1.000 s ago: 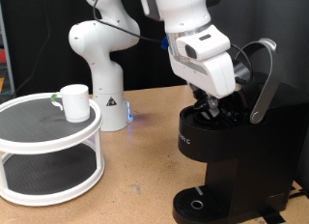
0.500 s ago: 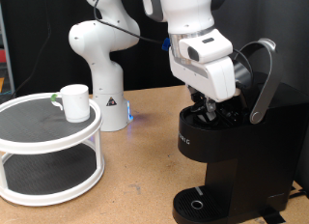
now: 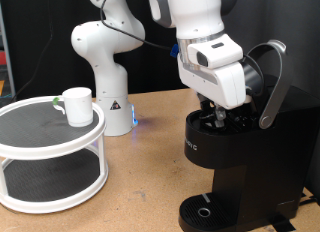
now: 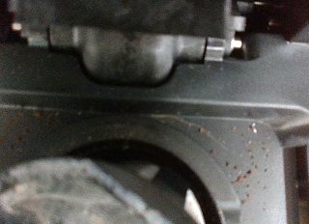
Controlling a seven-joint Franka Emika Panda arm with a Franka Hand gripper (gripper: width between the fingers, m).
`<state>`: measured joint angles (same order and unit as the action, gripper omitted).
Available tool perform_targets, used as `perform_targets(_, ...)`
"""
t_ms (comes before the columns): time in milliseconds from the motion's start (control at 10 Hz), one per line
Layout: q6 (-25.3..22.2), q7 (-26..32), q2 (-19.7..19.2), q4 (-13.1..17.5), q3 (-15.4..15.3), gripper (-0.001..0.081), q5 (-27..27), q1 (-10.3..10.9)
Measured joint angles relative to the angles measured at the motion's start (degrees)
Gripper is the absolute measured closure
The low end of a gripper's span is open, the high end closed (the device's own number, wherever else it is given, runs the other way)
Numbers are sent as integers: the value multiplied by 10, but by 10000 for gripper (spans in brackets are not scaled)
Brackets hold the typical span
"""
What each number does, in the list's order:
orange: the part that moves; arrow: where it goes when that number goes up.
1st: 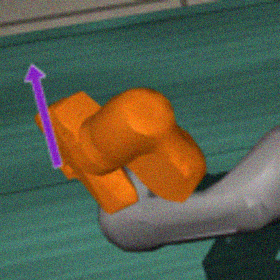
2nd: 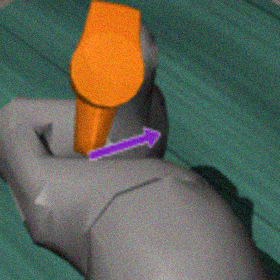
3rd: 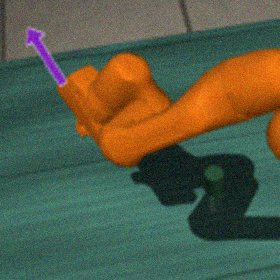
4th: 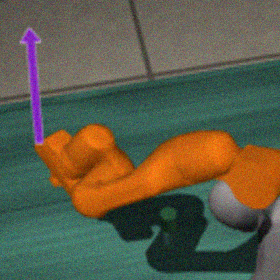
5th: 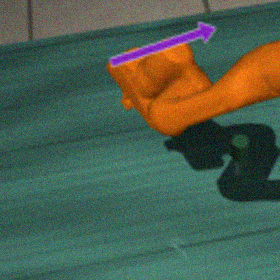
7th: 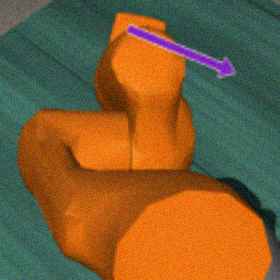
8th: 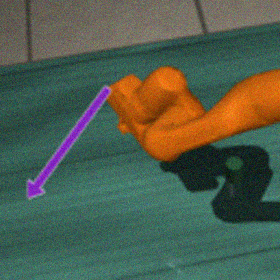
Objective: Make a cup of coffee with the keurig machine
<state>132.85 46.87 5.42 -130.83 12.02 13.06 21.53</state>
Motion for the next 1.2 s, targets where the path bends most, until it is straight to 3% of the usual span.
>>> perform_targets(300, 27, 0, 0, -9, -1, 350, 16, 0)
perform_targets(500, 50, 23, 0, -17, -1, 86, 49, 0)
perform_targets(600, 57, 35, 0, -20, -1, 86, 61, 0)
perform_targets(700, 62, 44, 0, -22, -1, 14, 71, 0)
perform_targets(1200, 41, 110, 10, -27, 6, -2, 123, 0)
